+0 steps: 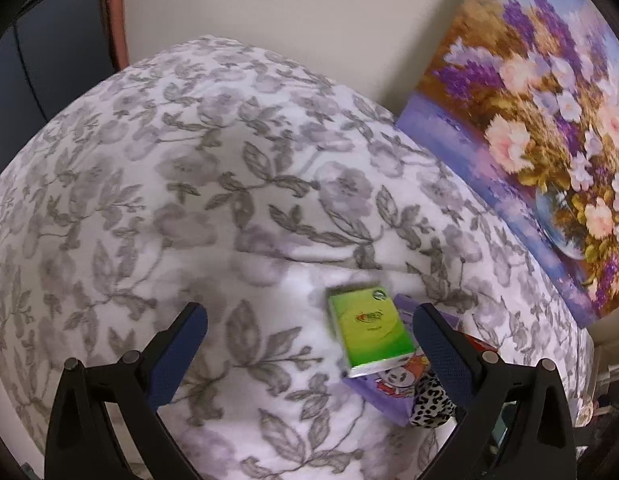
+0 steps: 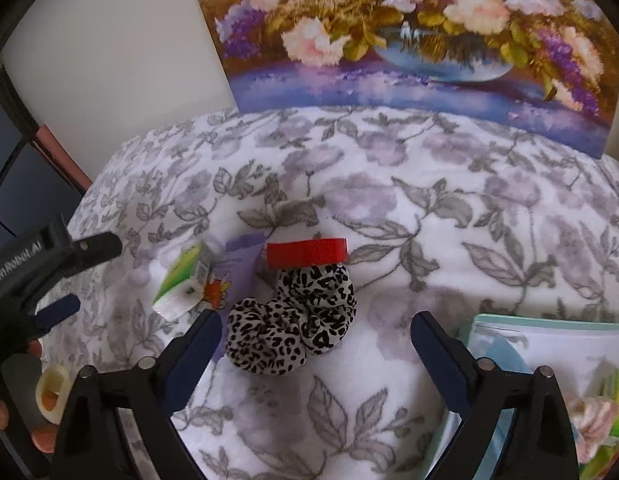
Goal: Organize soft objects
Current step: 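Grasp the small green tissue pack with the left tool while the right tool grasps the leopard scrunchie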
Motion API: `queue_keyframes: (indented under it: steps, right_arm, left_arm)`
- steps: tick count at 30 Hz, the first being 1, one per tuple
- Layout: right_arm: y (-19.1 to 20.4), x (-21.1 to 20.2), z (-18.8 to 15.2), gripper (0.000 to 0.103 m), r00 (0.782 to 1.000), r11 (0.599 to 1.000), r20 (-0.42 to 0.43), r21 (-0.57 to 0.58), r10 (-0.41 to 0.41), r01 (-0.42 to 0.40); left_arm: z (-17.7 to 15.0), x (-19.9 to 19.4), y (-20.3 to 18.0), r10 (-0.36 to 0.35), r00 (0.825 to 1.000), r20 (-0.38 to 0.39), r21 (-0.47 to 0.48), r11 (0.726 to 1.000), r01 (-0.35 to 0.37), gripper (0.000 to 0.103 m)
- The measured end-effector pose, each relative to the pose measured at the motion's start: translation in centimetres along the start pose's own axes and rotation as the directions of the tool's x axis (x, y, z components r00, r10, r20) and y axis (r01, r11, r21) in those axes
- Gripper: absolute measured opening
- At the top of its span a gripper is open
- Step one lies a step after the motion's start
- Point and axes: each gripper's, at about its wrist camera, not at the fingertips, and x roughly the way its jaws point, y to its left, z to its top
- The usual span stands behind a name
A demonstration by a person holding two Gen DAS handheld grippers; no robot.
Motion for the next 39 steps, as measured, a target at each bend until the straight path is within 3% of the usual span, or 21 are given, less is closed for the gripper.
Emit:
queue_keyframes:
  steps: [9,12,18,20,23,39]
  right_arm:
    - [0.2,2.4,-0.7,0.09,0.999,1.0,-0.032,-0.021,0.009,-0.009]
    - [0.4,2.6,-0.8,0.085,0.999,0.999,-0.032,-0.03,0.015,-0.016]
    - [1.0,2.7,-0.9,0.067,0.998,0.998,-0.037,-0.043,0.042,-0.043]
    - [1.2,2.8,-1.0,0.062,0.998,0.998,-0.038,-0.049,0.043,-0.044]
    - [1.3,2.8,-1.0,0.056,0.998,0.997,-0.039,-0.049,0.051,-0.053]
    - [0.2,1.4,-1.3,0.011,0.997,0.998,-0.04,-0.02,0.064,-0.065]
  left_arm:
    - [-0.9,3.2,-1.7,-0.042,0.997,-0.068,0.036,0.998,0.045,0.102]
    - [-1.3,4.0,-2.1,-0.056,0.994,-0.089,0.049,0.997,0.061,0.097]
    - [-2.0,5.5,-2.3,-0.093,0.985,-0.144,0.047,0.994,0.101,0.071]
    - [-2.1,5.7,-2.2,-0.113,0.982,-0.153,0.036,0.992,0.119,0.058]
    - [-2.2,6.0,-2.1,-0.122,0.979,-0.165,0.032,0.991,0.129,0.049]
    - [-1.8,3.9,-1.5,-0.12,0.983,-0.136,0.033,0.992,0.125,0.048]
